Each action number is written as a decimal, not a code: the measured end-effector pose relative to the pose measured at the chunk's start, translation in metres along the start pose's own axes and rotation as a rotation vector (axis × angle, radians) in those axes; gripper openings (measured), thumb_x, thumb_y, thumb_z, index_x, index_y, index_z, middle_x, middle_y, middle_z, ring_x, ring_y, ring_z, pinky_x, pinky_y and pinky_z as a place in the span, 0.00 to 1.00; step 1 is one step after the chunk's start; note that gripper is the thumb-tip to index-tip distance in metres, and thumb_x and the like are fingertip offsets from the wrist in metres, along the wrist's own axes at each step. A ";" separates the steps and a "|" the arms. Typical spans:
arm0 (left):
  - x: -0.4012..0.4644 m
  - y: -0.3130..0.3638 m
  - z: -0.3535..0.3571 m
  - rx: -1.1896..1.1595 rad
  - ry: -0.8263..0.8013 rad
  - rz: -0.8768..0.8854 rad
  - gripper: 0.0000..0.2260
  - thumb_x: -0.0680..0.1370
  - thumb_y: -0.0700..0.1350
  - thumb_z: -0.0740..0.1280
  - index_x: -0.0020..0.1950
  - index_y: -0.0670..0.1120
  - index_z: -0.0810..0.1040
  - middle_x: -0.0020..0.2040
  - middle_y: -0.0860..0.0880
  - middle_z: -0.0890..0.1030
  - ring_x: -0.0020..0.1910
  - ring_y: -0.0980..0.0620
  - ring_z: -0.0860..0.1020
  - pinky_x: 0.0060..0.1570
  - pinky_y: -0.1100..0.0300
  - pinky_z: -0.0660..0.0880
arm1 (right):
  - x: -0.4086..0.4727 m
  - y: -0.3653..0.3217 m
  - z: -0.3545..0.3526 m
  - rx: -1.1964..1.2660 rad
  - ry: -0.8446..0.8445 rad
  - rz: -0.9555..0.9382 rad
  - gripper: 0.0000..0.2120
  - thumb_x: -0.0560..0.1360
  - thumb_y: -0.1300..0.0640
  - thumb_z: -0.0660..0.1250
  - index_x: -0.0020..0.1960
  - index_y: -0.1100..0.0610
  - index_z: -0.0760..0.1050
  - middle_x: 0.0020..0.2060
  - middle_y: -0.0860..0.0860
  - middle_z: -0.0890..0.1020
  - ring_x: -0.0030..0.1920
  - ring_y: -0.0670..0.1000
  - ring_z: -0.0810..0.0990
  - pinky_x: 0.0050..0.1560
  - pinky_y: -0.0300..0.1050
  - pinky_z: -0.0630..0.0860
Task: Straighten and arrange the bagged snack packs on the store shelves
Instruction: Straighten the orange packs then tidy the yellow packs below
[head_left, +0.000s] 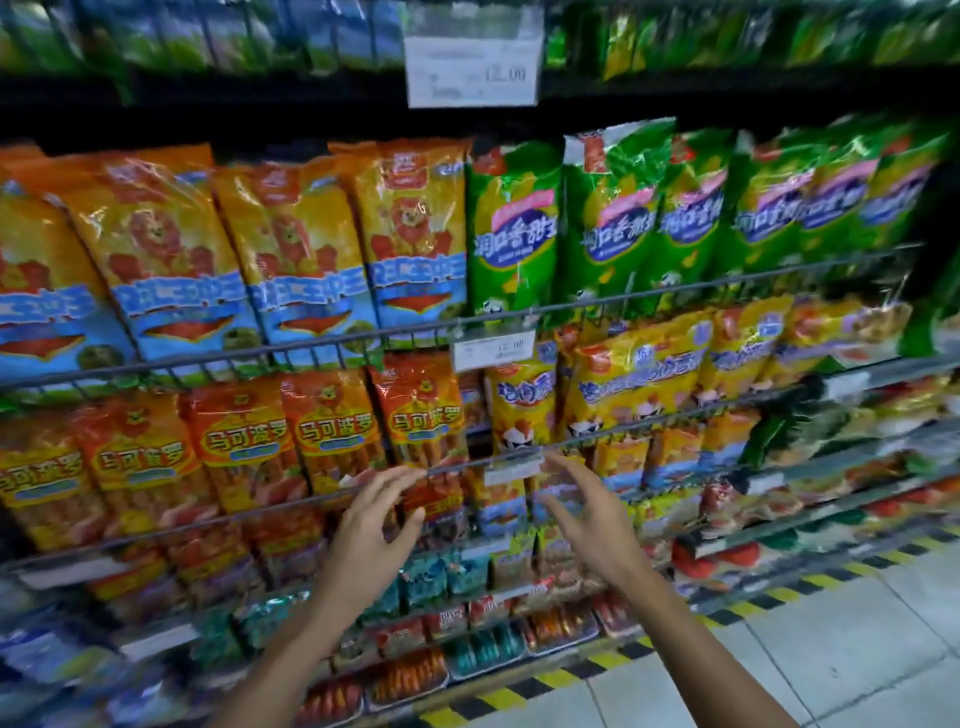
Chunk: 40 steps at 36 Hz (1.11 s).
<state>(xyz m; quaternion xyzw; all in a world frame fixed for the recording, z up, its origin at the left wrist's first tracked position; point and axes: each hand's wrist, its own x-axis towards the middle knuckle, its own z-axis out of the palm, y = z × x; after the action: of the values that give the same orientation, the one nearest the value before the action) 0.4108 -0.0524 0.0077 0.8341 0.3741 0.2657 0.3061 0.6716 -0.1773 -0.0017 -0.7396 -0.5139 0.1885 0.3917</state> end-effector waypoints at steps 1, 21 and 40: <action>0.009 0.009 0.009 -0.019 -0.014 -0.003 0.18 0.83 0.50 0.66 0.72 0.62 0.70 0.70 0.69 0.67 0.70 0.67 0.65 0.70 0.61 0.65 | 0.008 0.007 -0.005 0.015 0.000 0.007 0.24 0.82 0.50 0.67 0.77 0.48 0.66 0.66 0.39 0.76 0.60 0.32 0.73 0.64 0.45 0.75; 0.152 0.058 0.145 -0.206 0.262 -0.193 0.39 0.77 0.56 0.72 0.82 0.48 0.57 0.69 0.50 0.75 0.67 0.52 0.75 0.63 0.63 0.73 | 0.094 0.019 -0.002 0.099 0.018 0.021 0.28 0.86 0.55 0.56 0.83 0.53 0.49 0.79 0.43 0.58 0.77 0.42 0.59 0.69 0.25 0.58; 0.139 0.073 0.137 -0.174 0.412 -0.311 0.23 0.69 0.44 0.82 0.62 0.46 0.80 0.56 0.51 0.85 0.56 0.54 0.84 0.57 0.55 0.81 | 0.085 0.046 -0.034 0.167 -0.071 -0.126 0.33 0.83 0.48 0.63 0.82 0.45 0.51 0.79 0.41 0.62 0.78 0.44 0.64 0.75 0.49 0.69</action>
<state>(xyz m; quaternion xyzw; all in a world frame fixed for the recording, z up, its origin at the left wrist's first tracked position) 0.6172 -0.0249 -0.0026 0.6657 0.5278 0.4106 0.3311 0.7569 -0.1207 -0.0060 -0.6635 -0.5553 0.2318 0.4446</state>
